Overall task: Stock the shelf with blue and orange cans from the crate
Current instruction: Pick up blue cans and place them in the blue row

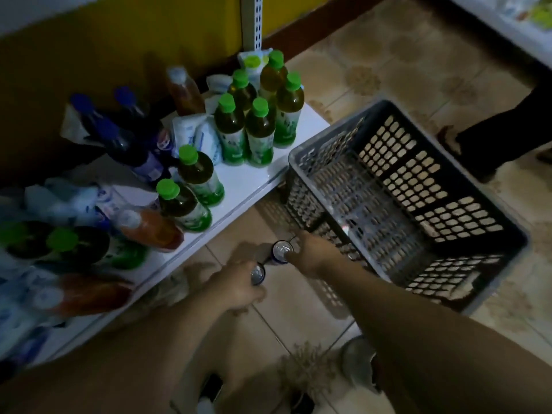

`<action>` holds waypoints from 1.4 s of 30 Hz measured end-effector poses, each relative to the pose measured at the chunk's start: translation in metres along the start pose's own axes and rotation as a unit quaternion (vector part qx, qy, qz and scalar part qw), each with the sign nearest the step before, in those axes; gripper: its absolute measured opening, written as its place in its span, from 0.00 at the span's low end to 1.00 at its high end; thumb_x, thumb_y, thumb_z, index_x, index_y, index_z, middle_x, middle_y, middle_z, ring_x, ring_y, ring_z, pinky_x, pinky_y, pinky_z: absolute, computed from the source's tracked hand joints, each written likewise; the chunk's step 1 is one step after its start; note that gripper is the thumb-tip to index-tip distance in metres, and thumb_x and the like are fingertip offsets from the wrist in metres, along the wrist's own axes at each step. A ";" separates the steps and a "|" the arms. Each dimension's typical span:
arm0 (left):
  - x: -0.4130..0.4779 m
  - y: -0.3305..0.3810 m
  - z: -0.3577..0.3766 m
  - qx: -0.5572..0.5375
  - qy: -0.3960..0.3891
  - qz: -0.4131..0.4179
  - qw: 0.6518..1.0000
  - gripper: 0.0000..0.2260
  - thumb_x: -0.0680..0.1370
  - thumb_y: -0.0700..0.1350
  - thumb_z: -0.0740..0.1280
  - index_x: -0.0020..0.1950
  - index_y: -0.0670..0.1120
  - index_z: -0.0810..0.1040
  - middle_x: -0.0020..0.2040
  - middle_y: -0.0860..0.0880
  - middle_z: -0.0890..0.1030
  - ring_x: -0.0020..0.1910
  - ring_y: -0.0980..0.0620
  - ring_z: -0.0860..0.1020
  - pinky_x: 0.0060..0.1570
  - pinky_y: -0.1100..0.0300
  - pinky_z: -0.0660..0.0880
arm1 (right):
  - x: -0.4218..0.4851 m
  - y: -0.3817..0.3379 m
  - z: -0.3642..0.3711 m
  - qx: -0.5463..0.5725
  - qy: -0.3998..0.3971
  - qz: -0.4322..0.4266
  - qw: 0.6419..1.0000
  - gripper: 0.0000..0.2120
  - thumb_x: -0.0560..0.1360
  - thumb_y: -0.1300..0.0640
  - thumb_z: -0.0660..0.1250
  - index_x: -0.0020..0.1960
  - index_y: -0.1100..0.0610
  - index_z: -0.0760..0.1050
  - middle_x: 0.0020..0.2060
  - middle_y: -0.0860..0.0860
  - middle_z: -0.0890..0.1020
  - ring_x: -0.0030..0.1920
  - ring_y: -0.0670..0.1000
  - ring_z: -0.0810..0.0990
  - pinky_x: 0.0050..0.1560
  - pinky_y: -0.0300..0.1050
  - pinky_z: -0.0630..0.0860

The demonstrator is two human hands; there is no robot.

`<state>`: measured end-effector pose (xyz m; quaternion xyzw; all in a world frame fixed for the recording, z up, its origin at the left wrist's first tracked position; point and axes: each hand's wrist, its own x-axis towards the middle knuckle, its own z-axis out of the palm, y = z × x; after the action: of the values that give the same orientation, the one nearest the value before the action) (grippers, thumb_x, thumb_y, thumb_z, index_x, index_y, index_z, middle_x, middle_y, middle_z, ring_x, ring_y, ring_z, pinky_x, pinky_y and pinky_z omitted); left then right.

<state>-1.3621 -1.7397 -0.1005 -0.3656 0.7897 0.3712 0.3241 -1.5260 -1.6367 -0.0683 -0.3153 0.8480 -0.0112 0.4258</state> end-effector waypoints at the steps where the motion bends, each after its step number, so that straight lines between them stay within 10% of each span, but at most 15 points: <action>1: 0.015 -0.002 0.006 -0.001 -0.007 -0.007 1.000 0.27 0.57 0.67 0.66 0.54 0.60 0.74 0.52 0.55 0.79 0.45 0.53 0.79 0.46 0.54 0.79 | 0.015 0.003 0.007 0.005 -0.012 0.002 1.000 0.31 0.79 0.44 0.60 0.76 0.58 0.57 0.71 0.59 0.69 0.68 0.60 0.69 0.63 0.49 0.69; 12: 0.095 0.006 0.021 0.008 -0.015 0.000 1.000 0.25 0.69 0.54 0.71 0.64 0.49 0.73 0.61 0.46 0.74 0.61 0.45 0.72 0.61 0.51 0.71 | 0.114 0.035 0.087 0.033 -0.047 0.004 0.998 0.41 0.74 0.51 0.71 0.78 0.50 0.51 0.76 0.60 0.54 0.72 0.64 0.62 0.69 0.54 0.66; 21: 0.080 0.017 0.019 -0.048 -0.027 -0.001 0.998 0.29 0.70 0.50 0.73 0.70 0.51 0.68 0.64 0.48 0.74 0.61 0.47 0.74 0.60 0.53 0.72 | 0.085 0.042 0.071 0.145 0.072 -0.006 0.987 0.30 0.73 0.46 0.68 0.70 0.55 0.62 0.60 0.60 0.76 0.58 0.63 0.77 0.53 0.49 0.73; 29: -0.028 0.071 -0.042 -0.227 0.071 0.119 0.964 0.36 0.63 0.46 0.76 0.69 0.54 0.66 0.62 0.53 0.76 0.60 0.53 0.76 0.61 0.52 0.74 | -0.051 -0.003 -0.020 0.383 0.235 -0.040 0.892 0.24 0.79 0.52 0.62 0.73 0.51 0.63 0.60 0.48 0.72 0.61 0.49 0.72 0.57 0.42 0.71; 37: -0.194 0.104 -0.130 -0.280 0.164 0.269 0.907 0.36 0.66 0.39 0.78 0.69 0.51 0.64 0.57 0.56 0.76 0.53 0.60 0.77 0.55 0.62 0.75 | -0.184 -0.090 -0.109 0.725 0.213 -0.090 0.649 0.16 0.75 0.52 0.62 0.59 0.58 0.75 0.51 0.56 0.81 0.51 0.57 0.80 0.45 0.47 0.77; 39: -0.238 0.106 -0.146 -0.280 0.196 0.295 0.892 0.34 0.67 0.38 0.77 0.68 0.50 0.66 0.53 0.59 0.76 0.50 0.63 0.77 0.53 0.60 0.77 | -0.216 -0.116 -0.125 0.729 0.200 -0.133 0.641 0.19 0.72 0.46 0.64 0.54 0.59 0.78 0.47 0.56 0.83 0.50 0.58 0.81 0.48 0.51 0.78; 42: -0.292 0.099 -0.160 -0.284 0.272 0.322 0.861 0.29 0.67 0.34 0.76 0.61 0.53 0.67 0.49 0.59 0.77 0.41 0.69 0.77 0.41 0.71 0.75 | -0.262 -0.154 -0.140 0.633 0.211 -0.197 0.719 0.25 0.69 0.44 0.73 0.60 0.57 0.74 0.50 0.56 0.83 0.49 0.56 0.84 0.47 0.52 0.82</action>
<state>-1.3285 -1.7281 0.2451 -0.2540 0.7804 0.5490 -0.1586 -1.4326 -1.6521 0.2521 -0.1216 0.6301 -0.6948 0.3248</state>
